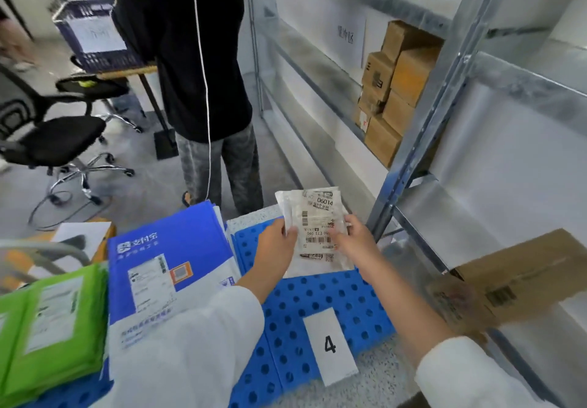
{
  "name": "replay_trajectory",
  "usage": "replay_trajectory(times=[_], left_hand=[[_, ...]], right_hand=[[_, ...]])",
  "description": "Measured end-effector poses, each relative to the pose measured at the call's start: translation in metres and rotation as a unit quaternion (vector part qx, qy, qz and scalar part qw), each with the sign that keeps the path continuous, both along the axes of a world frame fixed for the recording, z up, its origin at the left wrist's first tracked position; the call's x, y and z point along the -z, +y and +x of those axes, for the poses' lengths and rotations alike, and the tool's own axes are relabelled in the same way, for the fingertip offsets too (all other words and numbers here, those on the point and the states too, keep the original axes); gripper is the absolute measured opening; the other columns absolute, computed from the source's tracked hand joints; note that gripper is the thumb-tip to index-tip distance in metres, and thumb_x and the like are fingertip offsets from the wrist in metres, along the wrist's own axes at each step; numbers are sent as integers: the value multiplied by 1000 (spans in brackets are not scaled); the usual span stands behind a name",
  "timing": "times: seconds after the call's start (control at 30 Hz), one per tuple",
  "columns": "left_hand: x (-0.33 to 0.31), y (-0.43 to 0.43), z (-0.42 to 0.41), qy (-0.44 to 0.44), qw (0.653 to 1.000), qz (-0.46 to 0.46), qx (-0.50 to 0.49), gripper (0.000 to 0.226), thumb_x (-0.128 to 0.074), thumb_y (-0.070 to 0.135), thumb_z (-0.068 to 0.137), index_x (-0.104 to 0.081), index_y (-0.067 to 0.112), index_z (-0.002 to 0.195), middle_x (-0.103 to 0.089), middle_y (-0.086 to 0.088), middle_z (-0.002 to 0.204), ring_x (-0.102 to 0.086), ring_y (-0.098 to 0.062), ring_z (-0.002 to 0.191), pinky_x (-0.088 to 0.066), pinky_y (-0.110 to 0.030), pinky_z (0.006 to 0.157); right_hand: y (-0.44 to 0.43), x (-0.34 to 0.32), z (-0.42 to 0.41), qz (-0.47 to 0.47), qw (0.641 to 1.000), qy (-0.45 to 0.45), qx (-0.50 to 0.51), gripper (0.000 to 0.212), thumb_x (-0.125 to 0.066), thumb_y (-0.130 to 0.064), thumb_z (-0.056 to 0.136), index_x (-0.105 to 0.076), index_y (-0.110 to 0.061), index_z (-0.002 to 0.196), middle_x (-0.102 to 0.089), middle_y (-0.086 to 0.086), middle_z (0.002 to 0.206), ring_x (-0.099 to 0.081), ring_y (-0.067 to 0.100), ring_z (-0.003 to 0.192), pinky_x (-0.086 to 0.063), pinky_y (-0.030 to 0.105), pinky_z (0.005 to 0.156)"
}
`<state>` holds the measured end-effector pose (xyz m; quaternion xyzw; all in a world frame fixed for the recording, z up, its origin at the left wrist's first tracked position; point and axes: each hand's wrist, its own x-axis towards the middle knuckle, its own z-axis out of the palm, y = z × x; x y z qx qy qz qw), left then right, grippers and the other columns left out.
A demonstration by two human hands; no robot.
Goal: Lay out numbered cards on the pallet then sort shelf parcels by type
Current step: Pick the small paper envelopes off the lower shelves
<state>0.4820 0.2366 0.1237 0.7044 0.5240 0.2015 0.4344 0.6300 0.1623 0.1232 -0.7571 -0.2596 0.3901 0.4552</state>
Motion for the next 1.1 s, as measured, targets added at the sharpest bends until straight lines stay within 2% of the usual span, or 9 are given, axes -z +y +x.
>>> replay_trajectory(times=[0.1,0.17,0.3,0.43,0.53,0.63,0.77,0.93,1.1], left_hand=[[8,-10,0,-17,999,-31,-24,18,-47,25,99,-60,15,107,-64,4,94,-59,-12,83,-43,-17,61],[15,-15,1,-23,998,-37,-47,22,-45,25,100,-59,14,113,-63,5,100,-59,-11,88,-44,-16,66],[30,-15,0,-26,996,-43,-79,20,-42,19,101,-56,17,115,-61,7,102,-54,1,81,-37,-9,60],[53,-6,-4,26,994,-40,-103,17,-45,18,100,-48,11,115,-61,0,103,-50,-1,69,-34,-11,51],[69,0,-7,69,988,-59,-124,29,-45,19,100,-40,9,127,-58,-1,100,-45,-1,64,-30,-13,46],[86,7,-11,106,981,-85,-141,26,-44,18,100,-41,11,125,-55,2,91,-45,-1,62,-29,-15,45],[104,17,-11,134,976,-104,-134,24,-47,21,99,-43,11,121,-59,-3,96,-49,-5,64,-33,-19,47],[120,33,-7,153,974,-93,-136,28,-53,23,97,-48,8,119,-62,-9,111,-57,-16,82,-49,-27,66],[133,44,2,224,965,-66,-118,33,-52,26,98,-46,3,120,-58,-13,117,-60,-24,100,-47,-27,75]], right_hand=[[7,15,0,-5,999,9,-50,33,-58,-20,94,-54,-27,127,-66,-7,115,-66,11,99,-54,38,91],[11,29,1,-15,997,19,-78,33,-47,-19,100,-54,-31,130,-67,-6,117,-66,11,101,-54,38,92],[22,57,3,-62,992,19,-106,40,-42,-19,102,-45,-33,139,-62,-2,126,-63,14,109,-53,37,93],[40,90,3,-93,987,27,-125,48,-46,-11,99,-44,-34,141,-61,4,125,-64,18,105,-57,39,88],[51,110,2,-110,982,14,-150,49,-48,-10,98,-45,-34,140,-64,4,114,-67,18,96,-58,39,83],[57,120,-3,-126,975,13,-182,50,-47,-6,96,-46,-30,141,-64,4,111,-66,17,96,-58,35,83],[69,134,-2,-160,957,10,-241,51,-44,-5,94,-42,-27,140,-58,2,128,-62,18,106,-55,38,89],[85,140,2,-156,956,-23,-246,47,-40,-3,96,-42,-23,138,-58,2,126,-60,18,105,-54,32,86],[97,150,2,-139,958,-58,-243,45,-38,1,96,-46,-19,135,-56,2,128,-57,16,104,-51,28,83]])
